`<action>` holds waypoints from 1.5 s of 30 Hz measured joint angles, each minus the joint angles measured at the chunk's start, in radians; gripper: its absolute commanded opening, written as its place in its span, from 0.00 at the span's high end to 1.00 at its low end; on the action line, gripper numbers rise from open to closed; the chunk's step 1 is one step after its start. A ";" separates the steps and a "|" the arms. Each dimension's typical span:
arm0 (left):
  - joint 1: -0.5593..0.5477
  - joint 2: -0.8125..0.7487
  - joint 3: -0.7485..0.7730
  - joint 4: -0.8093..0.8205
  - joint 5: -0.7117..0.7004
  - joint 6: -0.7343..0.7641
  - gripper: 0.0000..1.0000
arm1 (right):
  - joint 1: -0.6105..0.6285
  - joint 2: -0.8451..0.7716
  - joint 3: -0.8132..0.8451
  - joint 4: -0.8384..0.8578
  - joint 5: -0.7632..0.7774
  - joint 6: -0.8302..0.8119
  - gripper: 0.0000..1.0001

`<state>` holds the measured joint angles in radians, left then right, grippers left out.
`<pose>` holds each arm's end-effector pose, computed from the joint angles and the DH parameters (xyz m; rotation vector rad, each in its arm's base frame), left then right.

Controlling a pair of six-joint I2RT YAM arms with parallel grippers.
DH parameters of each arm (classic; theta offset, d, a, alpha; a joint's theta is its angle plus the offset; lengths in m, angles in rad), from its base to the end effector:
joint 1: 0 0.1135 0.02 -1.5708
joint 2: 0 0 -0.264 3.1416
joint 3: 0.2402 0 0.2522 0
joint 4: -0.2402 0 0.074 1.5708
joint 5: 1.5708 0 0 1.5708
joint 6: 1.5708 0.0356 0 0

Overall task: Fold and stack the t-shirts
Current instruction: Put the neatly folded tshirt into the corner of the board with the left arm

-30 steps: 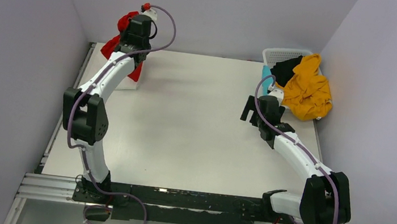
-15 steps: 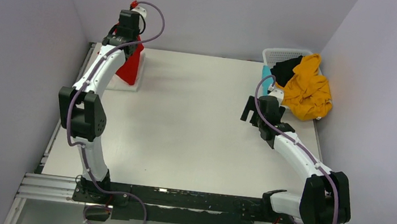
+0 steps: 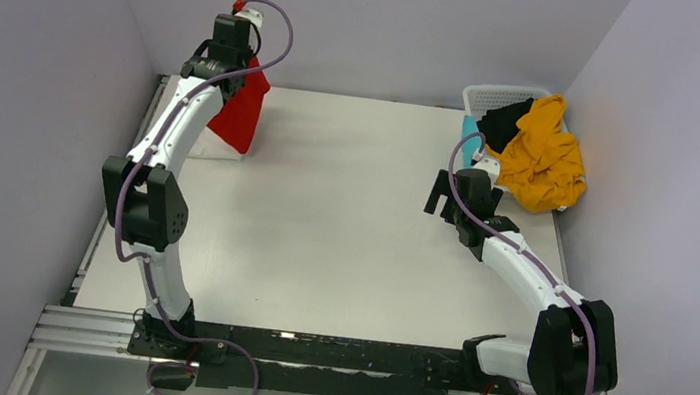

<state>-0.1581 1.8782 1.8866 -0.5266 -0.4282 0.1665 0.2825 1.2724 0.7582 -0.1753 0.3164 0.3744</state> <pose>0.4336 -0.0542 0.3745 0.0758 2.0672 0.4512 0.2608 0.0642 0.2290 0.2681 2.2038 0.0025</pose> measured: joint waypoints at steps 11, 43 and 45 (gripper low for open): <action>0.004 0.027 0.002 0.008 -0.002 -0.001 1.00 | -0.001 0.003 0.002 -0.003 0.016 0.000 0.00; 0.298 0.332 0.076 0.068 0.151 0.057 0.79 | -0.001 0.043 0.051 -0.068 0.042 0.007 0.00; 0.307 0.372 0.100 0.067 0.140 0.054 0.53 | -0.001 0.043 0.056 -0.072 0.042 0.010 0.00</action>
<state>0.1493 2.2505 1.9862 -0.4595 -0.2886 0.2203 0.2817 1.3159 0.8143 -0.2474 0.3580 0.3847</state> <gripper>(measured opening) 0.188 0.997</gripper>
